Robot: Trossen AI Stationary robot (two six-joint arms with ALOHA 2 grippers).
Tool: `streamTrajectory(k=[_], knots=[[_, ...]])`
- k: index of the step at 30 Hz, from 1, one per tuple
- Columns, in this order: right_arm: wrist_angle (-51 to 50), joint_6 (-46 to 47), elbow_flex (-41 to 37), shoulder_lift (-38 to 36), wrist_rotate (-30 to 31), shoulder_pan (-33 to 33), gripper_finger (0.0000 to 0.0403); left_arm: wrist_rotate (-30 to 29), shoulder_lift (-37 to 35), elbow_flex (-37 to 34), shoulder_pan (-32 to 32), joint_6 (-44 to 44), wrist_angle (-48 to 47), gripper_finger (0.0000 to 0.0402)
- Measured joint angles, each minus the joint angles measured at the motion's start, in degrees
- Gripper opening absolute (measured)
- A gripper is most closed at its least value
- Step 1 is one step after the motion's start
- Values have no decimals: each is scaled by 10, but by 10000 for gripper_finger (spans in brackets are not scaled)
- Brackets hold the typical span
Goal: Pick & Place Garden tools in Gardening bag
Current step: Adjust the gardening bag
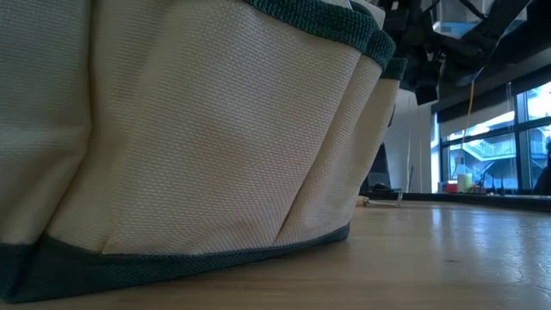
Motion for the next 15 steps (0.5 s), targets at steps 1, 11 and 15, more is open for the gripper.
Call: streamTrajectory(k=[1, 11, 15], knots=[[0, -3, 0, 0, 0, 0, 339, -2, 3, 0, -5, 6, 6, 201], [-12, -21, 0, 0, 39, 51, 339, 48, 74, 0, -7, 30, 137, 175], [-50, -49, 0, 0, 84, 80, 339, 74, 99, 0, -12, 30, 203, 175]])
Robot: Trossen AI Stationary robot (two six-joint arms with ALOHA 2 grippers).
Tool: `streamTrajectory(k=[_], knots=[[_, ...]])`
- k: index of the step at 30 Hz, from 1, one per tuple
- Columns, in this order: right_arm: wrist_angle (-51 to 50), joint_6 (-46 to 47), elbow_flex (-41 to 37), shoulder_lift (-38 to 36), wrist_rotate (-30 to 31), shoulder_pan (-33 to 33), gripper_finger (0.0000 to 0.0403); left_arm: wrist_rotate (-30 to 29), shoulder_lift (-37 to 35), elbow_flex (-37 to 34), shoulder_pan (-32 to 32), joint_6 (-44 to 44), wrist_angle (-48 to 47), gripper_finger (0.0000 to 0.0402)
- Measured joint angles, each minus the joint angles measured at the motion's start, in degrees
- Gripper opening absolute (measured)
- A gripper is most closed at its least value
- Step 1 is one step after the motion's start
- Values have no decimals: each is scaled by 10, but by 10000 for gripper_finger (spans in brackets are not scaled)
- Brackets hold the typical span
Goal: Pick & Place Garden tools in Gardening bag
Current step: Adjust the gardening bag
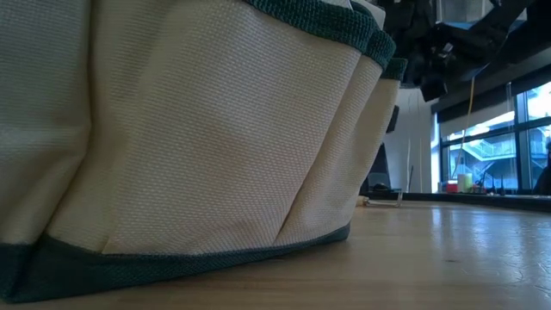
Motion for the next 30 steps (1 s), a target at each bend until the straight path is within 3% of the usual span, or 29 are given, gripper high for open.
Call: streamTrajectory(k=[3, 15, 20, 30], knots=[[-21, -5, 0, 0, 32, 12, 339, 9, 15, 6, -4, 0, 20, 175], [-28, -9, 0, 0, 35, 18, 339, 74, 121, 109, -13, 31, 22, 175], [-32, -9, 0, 0, 30, 18, 339, 10, 125, 116, -31, 7, 2, 173], [-32, -12, 0, 0, 29, 18, 339, -109, 63, 117, -61, -13, -168, 151]])
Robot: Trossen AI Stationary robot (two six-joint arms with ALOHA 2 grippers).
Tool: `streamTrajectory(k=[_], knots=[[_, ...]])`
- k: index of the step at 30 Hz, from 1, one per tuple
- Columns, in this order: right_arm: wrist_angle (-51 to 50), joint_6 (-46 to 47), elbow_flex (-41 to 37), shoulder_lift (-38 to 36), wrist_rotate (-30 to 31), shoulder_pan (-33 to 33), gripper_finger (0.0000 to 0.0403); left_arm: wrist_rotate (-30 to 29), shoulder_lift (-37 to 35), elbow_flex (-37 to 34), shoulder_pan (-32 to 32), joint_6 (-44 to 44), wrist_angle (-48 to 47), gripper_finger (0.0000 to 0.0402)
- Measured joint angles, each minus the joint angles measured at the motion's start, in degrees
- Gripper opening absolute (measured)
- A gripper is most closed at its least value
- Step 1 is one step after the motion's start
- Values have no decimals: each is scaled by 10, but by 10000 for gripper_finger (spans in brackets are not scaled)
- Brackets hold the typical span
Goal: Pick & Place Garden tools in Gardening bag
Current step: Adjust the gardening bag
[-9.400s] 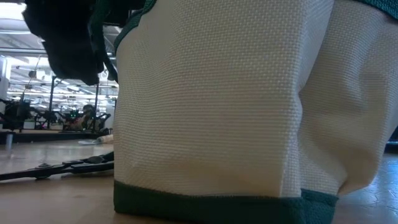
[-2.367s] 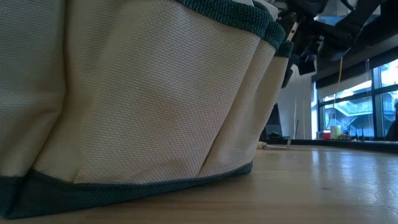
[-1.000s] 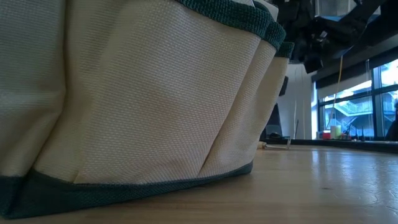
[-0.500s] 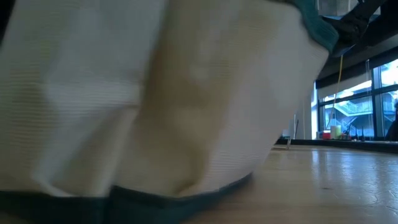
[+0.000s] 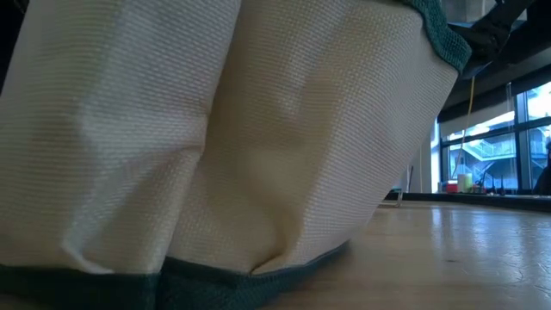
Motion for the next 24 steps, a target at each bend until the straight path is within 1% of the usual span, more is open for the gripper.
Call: streamTrajectory(k=[3, 8, 12, 17, 20, 24], knots=[[-1, -4, 0, 0, 0, 0, 339, -30, -12, 3, 3, 29, -47, 152], [-11, -4, 0, 0, 0, 0, 339, -31, -14, 4, 21, 103, -54, 170], [-31, -8, 0, 0, 0, 0, 339, -11, -12, -3, 42, 108, -55, 202], [-52, -15, 0, 0, -4, 0, 339, -5, -12, -3, 51, 131, -42, 239], [-63, -24, 0, 0, -4, 0, 339, -10, -7, -3, 48, 147, -42, 249], [-76, -26, 0, 0, -5, 0, 339, -20, 4, 2, 40, 163, -48, 251]])
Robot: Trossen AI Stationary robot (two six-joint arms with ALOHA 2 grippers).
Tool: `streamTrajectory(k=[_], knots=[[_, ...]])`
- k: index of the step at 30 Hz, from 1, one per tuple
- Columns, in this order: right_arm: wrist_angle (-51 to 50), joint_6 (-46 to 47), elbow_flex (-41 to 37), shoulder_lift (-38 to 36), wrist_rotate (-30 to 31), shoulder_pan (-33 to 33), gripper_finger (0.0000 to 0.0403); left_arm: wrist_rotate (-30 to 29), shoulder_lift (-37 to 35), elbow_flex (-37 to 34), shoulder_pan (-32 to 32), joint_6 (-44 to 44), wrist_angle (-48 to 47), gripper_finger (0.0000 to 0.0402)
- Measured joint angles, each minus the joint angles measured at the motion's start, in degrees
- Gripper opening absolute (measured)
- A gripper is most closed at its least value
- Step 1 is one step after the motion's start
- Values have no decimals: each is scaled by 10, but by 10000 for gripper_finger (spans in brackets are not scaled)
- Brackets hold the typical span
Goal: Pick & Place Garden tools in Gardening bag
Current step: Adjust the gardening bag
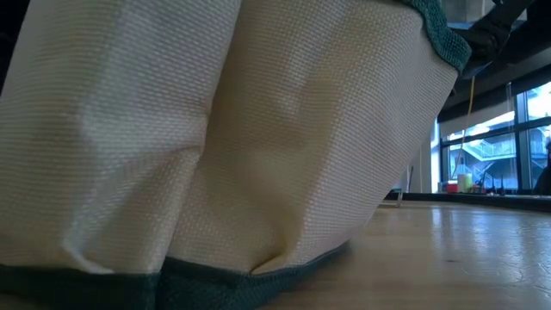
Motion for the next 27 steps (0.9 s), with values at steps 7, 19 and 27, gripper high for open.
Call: streamTrajectory(k=[7, 19, 27], knots=[[1, 0, 0, 0, -11, 0, 340, -40, 2, 20, -5, -6, 0, 251], [-5, 0, 0, 0, -24, 0, 340, 37, 15, 30, -17, -10, 23, 251], [-3, 0, 0, 0, -24, 0, 340, 103, 38, 30, -11, -16, 115, 200]])
